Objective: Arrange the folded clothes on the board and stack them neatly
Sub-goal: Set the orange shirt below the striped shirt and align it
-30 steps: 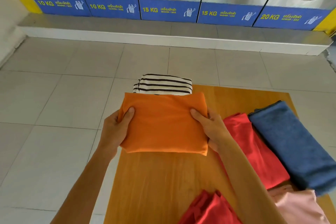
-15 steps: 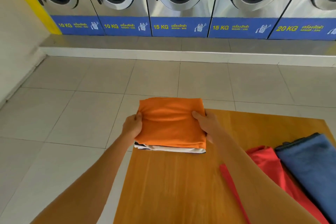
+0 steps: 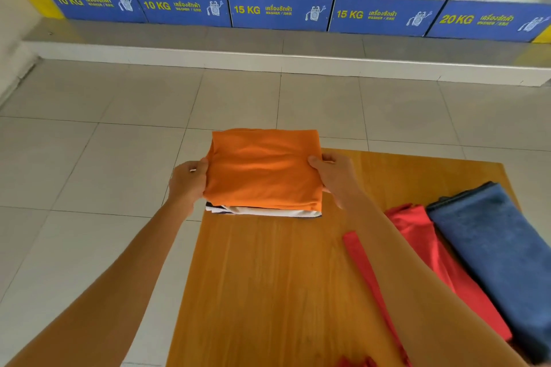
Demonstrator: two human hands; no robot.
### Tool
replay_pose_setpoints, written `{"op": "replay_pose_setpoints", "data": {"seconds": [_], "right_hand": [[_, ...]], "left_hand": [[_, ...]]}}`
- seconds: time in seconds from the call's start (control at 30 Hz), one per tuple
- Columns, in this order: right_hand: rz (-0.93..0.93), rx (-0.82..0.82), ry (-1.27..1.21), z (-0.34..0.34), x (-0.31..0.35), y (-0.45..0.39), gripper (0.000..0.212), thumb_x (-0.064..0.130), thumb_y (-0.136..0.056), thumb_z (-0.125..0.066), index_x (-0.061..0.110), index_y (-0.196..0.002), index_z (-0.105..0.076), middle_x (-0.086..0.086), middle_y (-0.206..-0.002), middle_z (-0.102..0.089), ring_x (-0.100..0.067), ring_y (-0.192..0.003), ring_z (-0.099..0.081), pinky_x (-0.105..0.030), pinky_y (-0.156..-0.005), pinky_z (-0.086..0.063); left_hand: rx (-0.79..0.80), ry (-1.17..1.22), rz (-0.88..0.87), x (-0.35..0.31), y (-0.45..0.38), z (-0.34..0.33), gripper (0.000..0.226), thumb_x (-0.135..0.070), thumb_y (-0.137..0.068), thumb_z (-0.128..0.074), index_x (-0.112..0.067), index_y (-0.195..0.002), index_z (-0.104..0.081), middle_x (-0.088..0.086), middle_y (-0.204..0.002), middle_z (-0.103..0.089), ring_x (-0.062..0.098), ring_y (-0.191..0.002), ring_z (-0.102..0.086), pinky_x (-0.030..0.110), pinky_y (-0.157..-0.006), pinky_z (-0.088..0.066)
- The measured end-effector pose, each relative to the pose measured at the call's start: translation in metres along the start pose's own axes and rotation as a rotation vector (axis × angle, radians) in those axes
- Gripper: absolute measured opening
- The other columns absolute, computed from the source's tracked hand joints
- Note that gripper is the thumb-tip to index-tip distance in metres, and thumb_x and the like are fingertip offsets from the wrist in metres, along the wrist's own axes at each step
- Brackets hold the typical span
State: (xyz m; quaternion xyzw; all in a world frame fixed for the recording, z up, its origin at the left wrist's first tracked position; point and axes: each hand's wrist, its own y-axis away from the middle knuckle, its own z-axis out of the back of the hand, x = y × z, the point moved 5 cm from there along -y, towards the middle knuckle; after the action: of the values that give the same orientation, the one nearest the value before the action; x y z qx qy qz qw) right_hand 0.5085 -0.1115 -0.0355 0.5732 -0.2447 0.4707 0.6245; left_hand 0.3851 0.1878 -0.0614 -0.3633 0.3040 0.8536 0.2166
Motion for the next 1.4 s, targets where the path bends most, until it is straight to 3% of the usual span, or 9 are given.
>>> {"op": "replay_pose_setpoints", "data": {"seconds": [0.33,0.5,0.67,0.77,0.87,1.03,1.1,1.27,1.4], "right_hand": [[-0.055,-0.050,-0.030,0.016,-0.021,0.060,0.006,0.020,-0.094,-0.070,0.014,-0.092,-0.071,-0.020,-0.105,-0.074,-0.038,-0.099,-0.073,-0.052,-0.086,-0.061],[-0.085,0.006,0.049,-0.001,-0.010,0.063,0.041,0.040,-0.094,-0.067,0.006,-0.116,-0.065,-0.017,-0.115,-0.070,-0.028,-0.094,-0.066,-0.042,-0.092,-0.059],[-0.187,0.088,-0.057,-0.017,-0.015,0.067,0.052,0.045,-0.092,-0.069,0.006,-0.125,-0.059,-0.010,-0.102,-0.070,-0.018,-0.079,-0.065,-0.027,-0.064,-0.055],[-0.237,0.100,-0.129,-0.031,-0.006,0.063,0.070,0.057,-0.082,-0.074,0.014,-0.131,-0.049,-0.006,-0.115,-0.062,-0.026,-0.099,-0.064,-0.035,-0.079,-0.060],[-0.291,0.151,-0.290,-0.042,0.003,0.053,0.072,0.046,-0.075,-0.085,0.018,-0.129,-0.046,-0.007,-0.122,-0.061,-0.034,-0.110,-0.065,-0.049,-0.091,-0.059],[-0.351,0.234,-0.394,-0.052,0.014,0.054,0.036,0.007,-0.094,-0.066,0.010,-0.126,-0.049,-0.019,-0.117,-0.065,-0.036,-0.095,-0.072,-0.044,-0.065,-0.065],[-0.319,0.282,-0.468,-0.056,0.025,0.063,0.040,0.006,-0.097,-0.063,0.008,-0.133,-0.047,-0.019,-0.121,-0.064,-0.036,-0.101,-0.070,-0.048,-0.075,-0.064],[-0.305,0.299,-0.590,-0.048,0.024,0.113,0.041,0.003,-0.093,-0.066,0.014,-0.130,-0.051,-0.018,-0.119,-0.066,-0.041,-0.098,-0.071,-0.049,-0.065,-0.063],[-0.424,0.287,-0.650,-0.029,-0.032,0.154,0.046,0.003,-0.092,-0.068,0.019,-0.132,-0.052,-0.017,-0.129,-0.061,-0.043,-0.103,-0.068,-0.050,-0.064,-0.062]], "left_hand": [[0.122,0.255,0.087,0.021,0.056,0.018,0.034,-0.034,-0.101,-0.051,-0.012,-0.126,-0.058,0.006,-0.108,-0.070,0.022,-0.092,-0.071,0.033,-0.074,-0.057],[0.117,0.314,0.152,0.003,0.074,0.009,0.034,-0.029,-0.099,-0.055,-0.011,-0.128,-0.054,0.007,-0.115,-0.060,0.026,-0.097,-0.065,0.033,-0.071,-0.057],[0.214,0.466,0.318,0.002,0.084,0.000,0.039,-0.032,-0.095,-0.062,-0.009,-0.125,-0.052,0.011,-0.109,-0.064,0.025,-0.098,-0.067,0.042,-0.087,-0.058],[0.255,0.555,0.410,0.000,0.084,-0.004,0.041,-0.030,-0.093,-0.066,-0.009,-0.123,-0.049,0.015,-0.112,-0.060,0.029,-0.100,-0.065,0.046,-0.090,-0.057],[0.268,0.615,0.462,-0.002,0.081,-0.007,0.041,-0.029,-0.091,-0.068,-0.010,-0.121,-0.047,0.016,-0.113,-0.057,0.031,-0.101,-0.064,0.047,-0.088,-0.058],[0.287,0.597,0.485,0.010,0.081,-0.006,0.048,-0.039,-0.087,-0.072,-0.005,-0.117,-0.055,0.013,-0.098,-0.064,0.025,-0.091,-0.067,0.047,-0.083,-0.059],[0.336,0.703,0.515,0.008,0.088,-0.005,0.059,-0.049,-0.079,-0.076,-0.004,-0.111,-0.056,0.013,-0.092,-0.062,0.025,-0.086,-0.066,0.047,-0.075,-0.061],[0.594,1.050,0.537,0.000,0.114,-0.007,0.081,-0.059,-0.070,-0.077,-0.014,-0.131,-0.048,0.023,-0.131,-0.056,0.046,-0.111,-0.063,0.061,-0.087,-0.054],[0.615,1.123,0.432,0.029,0.132,0.006,0.064,-0.032,-0.084,-0.076,-0.021,-0.139,-0.047,0.018,-0.137,-0.057,0.039,-0.112,-0.065,0.047,-0.078,-0.058]]}}
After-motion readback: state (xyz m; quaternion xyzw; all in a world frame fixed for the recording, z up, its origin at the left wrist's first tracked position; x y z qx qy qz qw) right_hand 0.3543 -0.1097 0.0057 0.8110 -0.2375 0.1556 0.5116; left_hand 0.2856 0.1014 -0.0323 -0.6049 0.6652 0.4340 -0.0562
